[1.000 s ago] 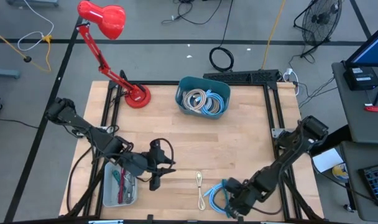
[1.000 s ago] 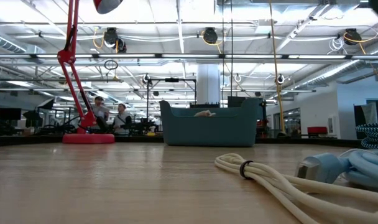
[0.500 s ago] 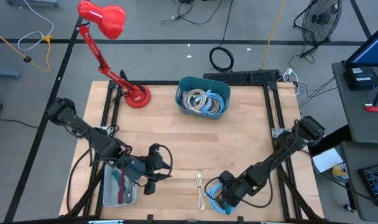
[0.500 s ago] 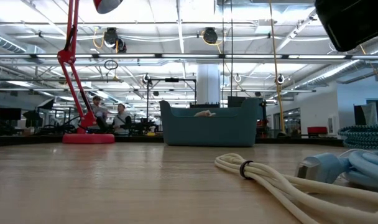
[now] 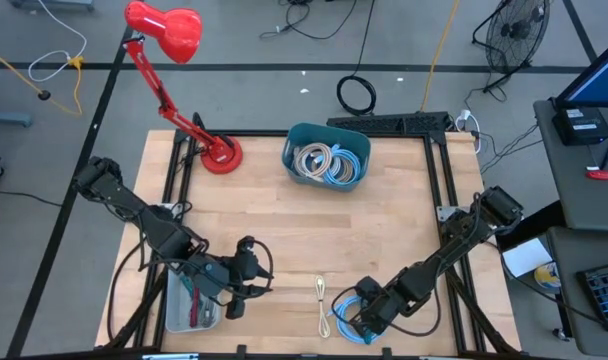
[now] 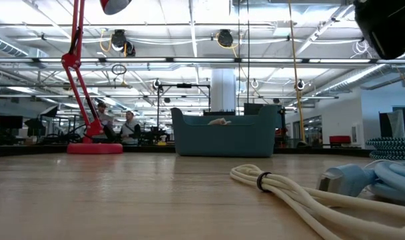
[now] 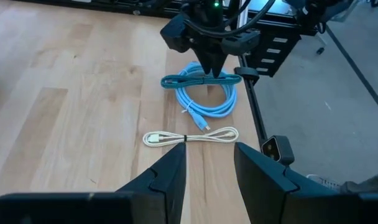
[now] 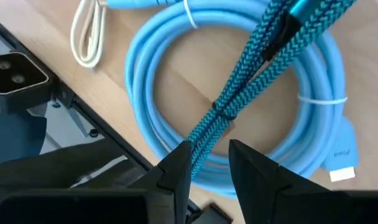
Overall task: Pick & Place USB Port
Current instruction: Put the blue black charger cable into the gray bin
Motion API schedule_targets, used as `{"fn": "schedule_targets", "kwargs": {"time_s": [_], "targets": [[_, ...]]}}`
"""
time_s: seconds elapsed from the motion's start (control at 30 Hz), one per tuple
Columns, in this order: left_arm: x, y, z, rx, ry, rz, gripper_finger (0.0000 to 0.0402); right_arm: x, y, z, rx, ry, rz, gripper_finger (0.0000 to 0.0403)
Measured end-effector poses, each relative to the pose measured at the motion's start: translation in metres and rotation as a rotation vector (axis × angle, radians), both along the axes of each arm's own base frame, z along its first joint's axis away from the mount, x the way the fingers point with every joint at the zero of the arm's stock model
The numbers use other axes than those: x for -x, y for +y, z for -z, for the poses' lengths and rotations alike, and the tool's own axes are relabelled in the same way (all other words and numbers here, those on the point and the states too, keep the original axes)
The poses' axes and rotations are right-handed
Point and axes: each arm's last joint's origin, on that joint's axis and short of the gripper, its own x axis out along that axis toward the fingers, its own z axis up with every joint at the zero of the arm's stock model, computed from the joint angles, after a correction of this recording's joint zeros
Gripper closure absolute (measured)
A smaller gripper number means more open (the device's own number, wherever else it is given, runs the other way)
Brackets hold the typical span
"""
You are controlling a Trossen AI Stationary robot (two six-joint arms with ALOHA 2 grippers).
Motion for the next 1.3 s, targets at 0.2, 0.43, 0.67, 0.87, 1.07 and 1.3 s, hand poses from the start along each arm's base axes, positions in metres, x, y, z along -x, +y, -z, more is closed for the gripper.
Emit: {"fn": "schedule_targets", "kwargs": {"time_s": [0.2, 0.43, 0.67, 0.87, 1.07, 1.3], "targets": [[0.000, 0.000, 0.000, 0.000, -0.001, -0.003, 0.0266, -0.001, -0.002, 0.000, 0.025, -0.020, 0.012, 0.0303], [0.000, 0.000, 0.000, 0.006, 0.000, -0.006, 0.0266, -0.003, 0.000, 0.007, 0.040, -0.016, -0.003, 0.0303], [0.001, -0.002, 0.000, 0.008, 0.000, -0.001, 0.0266, -0.013, 0.007, 0.022, 0.011, -0.044, -0.005, 0.0303], [0.001, -0.001, 0.000, 0.006, 0.002, -0.001, 0.0266, -0.012, 0.007, 0.023, 0.022, -0.031, 0.007, 0.0315], [0.001, -0.001, 0.000, 0.007, 0.001, -0.001, 0.0266, -0.013, 0.008, 0.022, 0.020, -0.061, -0.011, 0.0366], [0.001, -0.001, 0.000, 0.026, 0.004, -0.018, 0.0266, -0.017, 0.006, 0.000, 0.045, -0.233, 0.007, 0.0383]]}}
